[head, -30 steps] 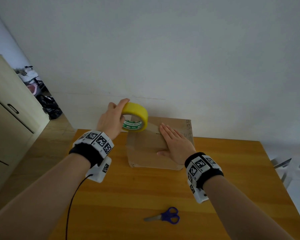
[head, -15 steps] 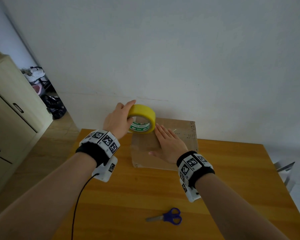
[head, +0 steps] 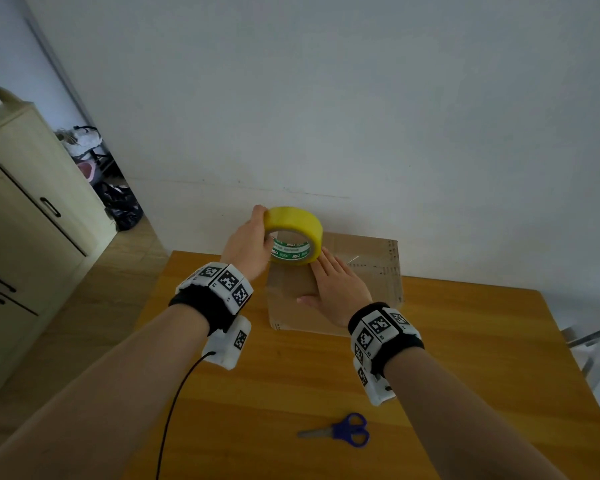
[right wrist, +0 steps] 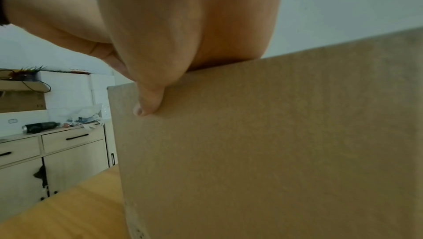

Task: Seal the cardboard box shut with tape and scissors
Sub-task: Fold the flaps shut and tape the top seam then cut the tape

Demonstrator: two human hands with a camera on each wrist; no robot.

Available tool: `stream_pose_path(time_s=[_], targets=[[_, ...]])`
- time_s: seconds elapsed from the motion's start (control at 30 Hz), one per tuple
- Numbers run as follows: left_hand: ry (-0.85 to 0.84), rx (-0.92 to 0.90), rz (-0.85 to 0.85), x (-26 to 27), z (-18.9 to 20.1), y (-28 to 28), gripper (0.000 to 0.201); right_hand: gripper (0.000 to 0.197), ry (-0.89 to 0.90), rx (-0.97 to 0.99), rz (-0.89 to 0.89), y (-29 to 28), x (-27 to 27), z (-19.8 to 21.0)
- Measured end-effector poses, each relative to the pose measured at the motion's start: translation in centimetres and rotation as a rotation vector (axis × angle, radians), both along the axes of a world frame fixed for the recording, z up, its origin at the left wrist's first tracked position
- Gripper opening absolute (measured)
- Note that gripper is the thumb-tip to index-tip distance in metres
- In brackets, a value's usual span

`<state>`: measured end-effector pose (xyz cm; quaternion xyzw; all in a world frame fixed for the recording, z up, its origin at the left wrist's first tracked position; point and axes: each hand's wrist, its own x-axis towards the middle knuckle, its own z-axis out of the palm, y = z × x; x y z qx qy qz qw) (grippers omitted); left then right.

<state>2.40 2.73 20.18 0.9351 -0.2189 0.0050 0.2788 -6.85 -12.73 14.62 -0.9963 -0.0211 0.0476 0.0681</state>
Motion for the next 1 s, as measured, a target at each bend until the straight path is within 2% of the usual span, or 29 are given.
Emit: stream_pose_path(time_s=[0.13,0.37,0.6,0.8,1.0], targets=[[-0.017,-0.017,0.027,0.6,0.2,0.8,0.032,0.089,0.003,-0.011,0.018,-0.2,-0.1,0.0],[-0.059,0.122,0.090,1.8,0.2,3.9,0.033,0.088,0.029,-0.025,0.019,-0.6,-0.1,0.1],[-0.044,0.061,0.059,2.1,-0.2,4.2,0.035,0.097,0.012,0.002,-0.024,0.4,0.1,1.0],[-0.021,0.042,0.047,2.0,-0.1,4.1,0.040,0.092,0.011,0.027,0.006,3.0,1.4,0.8],[-0.021,0.011,-0.005,2.2,0.5,4.0,0.045,0.087,-0.002,0.014,0.006,2.3,1.0,0.3]])
